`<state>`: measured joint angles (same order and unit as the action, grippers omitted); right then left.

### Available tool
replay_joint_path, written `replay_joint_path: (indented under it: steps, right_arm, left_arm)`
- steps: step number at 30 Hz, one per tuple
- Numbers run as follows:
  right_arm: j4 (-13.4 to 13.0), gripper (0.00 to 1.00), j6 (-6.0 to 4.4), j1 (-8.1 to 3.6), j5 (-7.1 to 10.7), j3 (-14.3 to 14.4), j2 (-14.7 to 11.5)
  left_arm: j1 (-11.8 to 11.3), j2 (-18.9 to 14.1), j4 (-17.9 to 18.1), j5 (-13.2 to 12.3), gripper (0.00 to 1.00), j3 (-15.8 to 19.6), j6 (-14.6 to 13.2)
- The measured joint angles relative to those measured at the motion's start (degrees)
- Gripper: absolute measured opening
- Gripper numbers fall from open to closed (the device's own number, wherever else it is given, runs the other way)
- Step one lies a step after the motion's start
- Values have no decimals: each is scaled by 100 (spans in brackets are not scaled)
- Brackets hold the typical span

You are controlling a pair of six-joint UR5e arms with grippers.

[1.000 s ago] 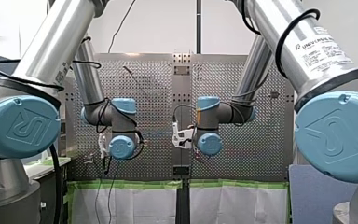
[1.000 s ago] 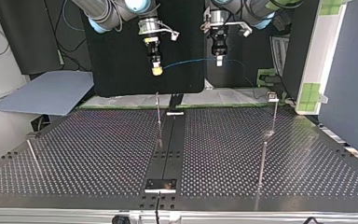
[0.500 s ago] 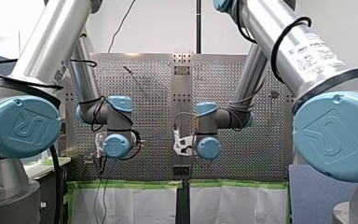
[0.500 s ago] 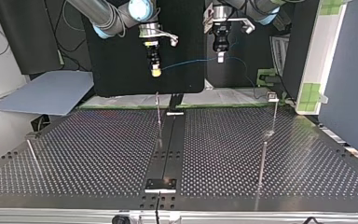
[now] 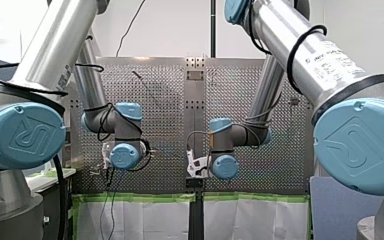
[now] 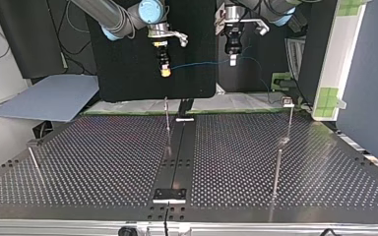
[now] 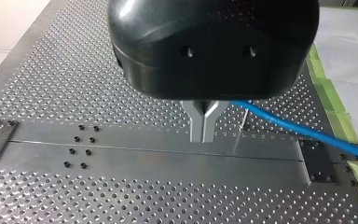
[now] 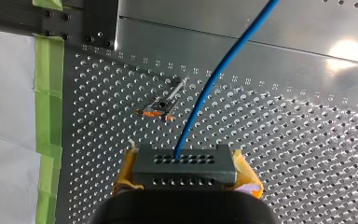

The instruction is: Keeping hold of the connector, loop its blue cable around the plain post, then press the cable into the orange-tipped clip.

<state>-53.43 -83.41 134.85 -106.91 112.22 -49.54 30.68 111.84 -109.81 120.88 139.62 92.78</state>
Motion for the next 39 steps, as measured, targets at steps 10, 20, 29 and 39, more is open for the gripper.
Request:
replay_joint_path:
  steps: [10,20,29,39]
  right_arm:
    - [151,0,-330,12,55,-163,-372]
    - [474,0,-600,-133,514,-514,-852]
    - [952,0,-468,-285,720,-990,-1331]
    - [1546,0,-368,-321,1184,-1585,-1925]
  left_arm:
    - [13,-112,-389,94,0,-390,49]
    - [-111,-660,-946,568,0,-948,164]
    - [-236,-1155,-1442,1061,0,-1254,229]
    - [-262,-1744,-2030,1462,0,-1815,267]
